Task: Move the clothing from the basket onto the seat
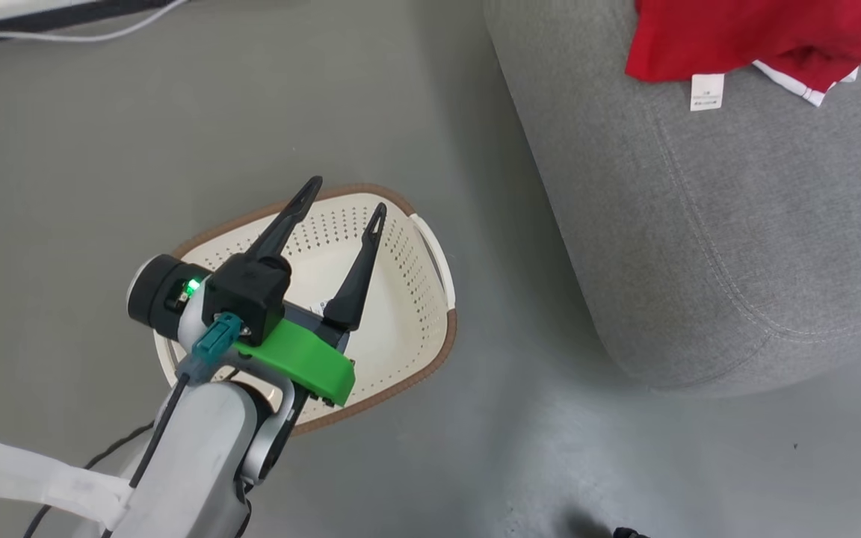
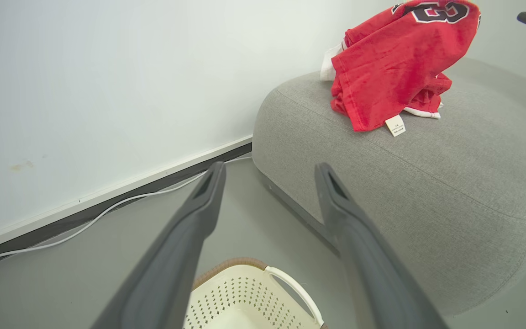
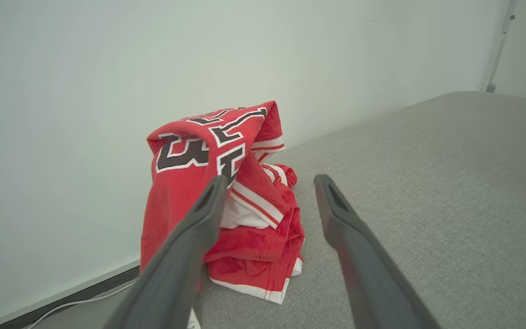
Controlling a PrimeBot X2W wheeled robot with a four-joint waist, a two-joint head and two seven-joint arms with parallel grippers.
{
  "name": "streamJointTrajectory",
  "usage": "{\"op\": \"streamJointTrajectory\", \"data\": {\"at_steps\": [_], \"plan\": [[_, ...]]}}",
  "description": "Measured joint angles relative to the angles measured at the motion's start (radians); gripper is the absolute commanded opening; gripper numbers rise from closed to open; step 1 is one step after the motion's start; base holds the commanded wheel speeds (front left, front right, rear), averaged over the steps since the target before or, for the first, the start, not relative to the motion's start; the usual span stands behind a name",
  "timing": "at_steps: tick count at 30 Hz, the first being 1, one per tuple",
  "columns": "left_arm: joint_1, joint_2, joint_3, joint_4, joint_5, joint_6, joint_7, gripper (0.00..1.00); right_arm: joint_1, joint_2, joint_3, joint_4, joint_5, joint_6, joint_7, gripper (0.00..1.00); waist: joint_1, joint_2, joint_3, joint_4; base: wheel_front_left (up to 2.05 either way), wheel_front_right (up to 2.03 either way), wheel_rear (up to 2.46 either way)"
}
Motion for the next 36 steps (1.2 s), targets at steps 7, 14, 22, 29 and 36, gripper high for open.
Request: {"op": "streamJointTrajectory", "data": {"at_steps": [7,14,22,29,36], "plan": [[0.036,-0.016,0.020,0.038,-0.033,0.000,-0.038,1.00,0.059,0.031,0.025,-0.053,-0.049,0.033,0.000,1.00,0.0000,0.0000,-0.071,0.007,0.00,0.00,0.00],[0.079,-0.020,0.060,0.075,-0.063,0.018,-0.079,1.00,0.116,0.060,0.090,-0.078,-0.088,0.054,0.000,1.00,0.0000,0.0000,-0.148,0.029,0.00,0.00,0.00],[0.145,-0.025,0.116,0.110,-0.088,0.036,-0.108,1.00,0.158,0.086,0.155,-0.119,-0.124,0.067,0.000,1.00,0.0000,0.0000,-0.228,0.080,0.00,0.00,0.00],[0.212,-0.025,0.179,0.128,-0.117,0.054,-0.118,1.00,0.202,0.126,0.218,-0.133,-0.148,0.074,0.000,1.00,-0.0001,0.0000,-0.286,0.142,0.00,0.00,0.00],[0.262,-0.024,0.248,0.129,-0.125,0.065,-0.130,1.00,0.260,0.161,0.266,-0.139,-0.164,0.075,0.000,1.00,-0.0001,0.0000,-0.333,0.208,0.00,0.00,0.00]]}}
